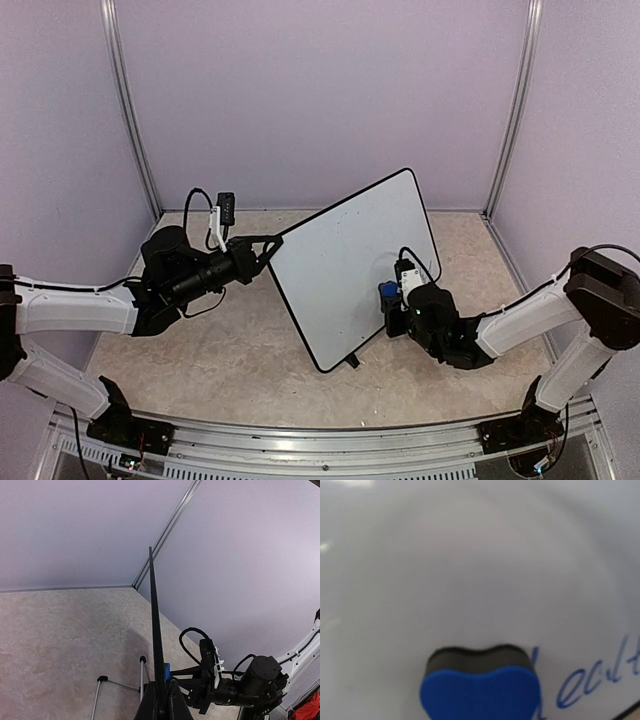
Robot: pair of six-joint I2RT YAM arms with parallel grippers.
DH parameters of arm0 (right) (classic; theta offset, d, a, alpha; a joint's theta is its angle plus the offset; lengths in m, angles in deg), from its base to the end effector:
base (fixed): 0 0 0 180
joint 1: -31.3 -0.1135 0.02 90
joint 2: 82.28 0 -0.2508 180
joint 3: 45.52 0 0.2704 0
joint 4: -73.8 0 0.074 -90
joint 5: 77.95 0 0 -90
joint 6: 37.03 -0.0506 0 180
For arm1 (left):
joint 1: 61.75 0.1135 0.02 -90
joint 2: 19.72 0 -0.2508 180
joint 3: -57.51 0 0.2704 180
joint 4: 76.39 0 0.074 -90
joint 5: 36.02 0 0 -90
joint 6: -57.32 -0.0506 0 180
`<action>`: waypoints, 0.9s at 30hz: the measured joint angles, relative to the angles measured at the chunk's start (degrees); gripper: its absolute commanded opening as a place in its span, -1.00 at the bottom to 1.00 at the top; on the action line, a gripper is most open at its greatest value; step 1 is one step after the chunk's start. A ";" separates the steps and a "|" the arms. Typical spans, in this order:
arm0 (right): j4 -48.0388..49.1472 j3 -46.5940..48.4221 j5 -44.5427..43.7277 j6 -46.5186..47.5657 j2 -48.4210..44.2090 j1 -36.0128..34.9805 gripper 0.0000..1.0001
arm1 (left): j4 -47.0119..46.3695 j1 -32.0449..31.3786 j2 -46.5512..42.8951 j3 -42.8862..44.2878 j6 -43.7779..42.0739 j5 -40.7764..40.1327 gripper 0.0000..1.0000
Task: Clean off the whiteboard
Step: Erase the whiteboard at the center of the board.
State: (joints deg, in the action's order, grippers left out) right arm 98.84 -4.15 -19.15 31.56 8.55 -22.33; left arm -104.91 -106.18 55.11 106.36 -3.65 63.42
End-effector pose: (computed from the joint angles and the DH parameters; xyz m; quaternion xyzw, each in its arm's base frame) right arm 0.2027 0.2310 0.1103 -0.0848 0.8183 0.1384 0.5514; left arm 0.2236 -0.2308 0.2426 0.1512 0.6747 -0.4763 0.5432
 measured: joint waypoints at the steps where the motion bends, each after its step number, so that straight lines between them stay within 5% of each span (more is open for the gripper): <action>1: -0.66 0.55 -0.72 -0.44 0.35 0.09 -0.53 | 0.20 0.04 0.00 0.00 0.28 -0.37 -1.00; 15: -2.40 1.22 -1.92 0.35 1.33 7.58 -0.55 | 0.28 0.04 0.00 0.00 0.57 -0.63 -1.00; 27: 3.61 0.20 -3.34 4.26 2.43 -0.70 -0.53 | 0.31 0.04 0.04 0.00 0.76 -0.72 -1.00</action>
State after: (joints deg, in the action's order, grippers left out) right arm 102.45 -3.95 -22.50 35.83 10.98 -23.02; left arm -104.60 -106.13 55.16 106.36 -2.88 62.69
